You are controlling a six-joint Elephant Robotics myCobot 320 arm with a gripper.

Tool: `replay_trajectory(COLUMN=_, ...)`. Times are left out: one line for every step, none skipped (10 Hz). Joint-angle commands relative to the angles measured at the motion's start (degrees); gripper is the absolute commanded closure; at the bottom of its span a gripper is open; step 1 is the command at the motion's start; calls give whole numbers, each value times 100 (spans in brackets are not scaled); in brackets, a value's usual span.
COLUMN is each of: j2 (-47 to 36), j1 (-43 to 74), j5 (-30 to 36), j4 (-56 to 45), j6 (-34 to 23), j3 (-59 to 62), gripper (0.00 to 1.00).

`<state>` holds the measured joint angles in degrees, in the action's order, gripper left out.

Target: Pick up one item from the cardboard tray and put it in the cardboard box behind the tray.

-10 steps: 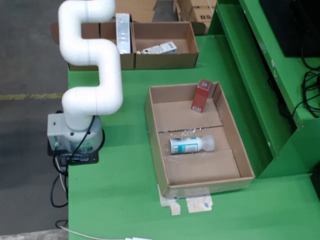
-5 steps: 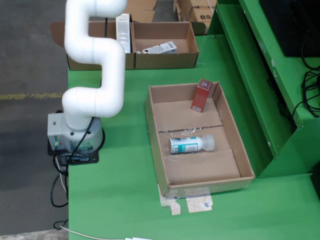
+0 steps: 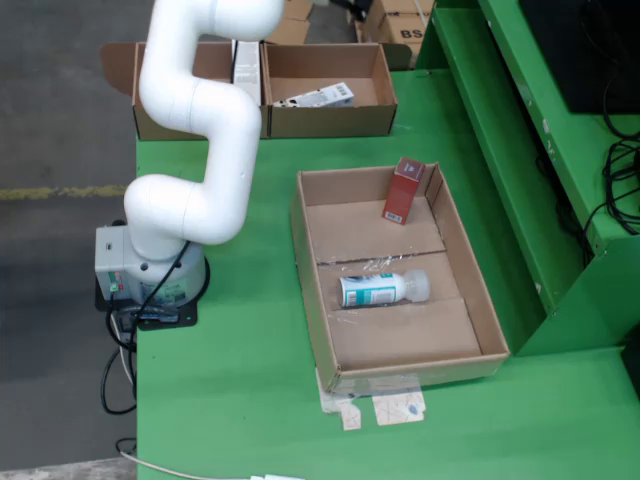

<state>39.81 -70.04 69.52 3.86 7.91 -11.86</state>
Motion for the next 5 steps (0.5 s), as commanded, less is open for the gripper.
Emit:
replay_trajectory(j2=-5922, j1=1368, j5=184, j4=-4073, j6=767, j3=-5495, gripper=0)
replay_trajectory(j2=-6245, j1=1771, j5=212, j4=-4227, j6=611, j3=-5636, gripper=0)
replay_trajectory(j2=-6245, j1=1771, j5=212, j4=-4227, j6=611, j3=-5636, gripper=0)
replay_trajectory(j2=-6647, j1=2266, j5=307, j4=-4044, j6=355, j3=-6085, gripper=0)
replay_trajectory(j2=-6647, j1=2266, j5=307, j4=-4044, j6=355, j3=-6085, gripper=0)
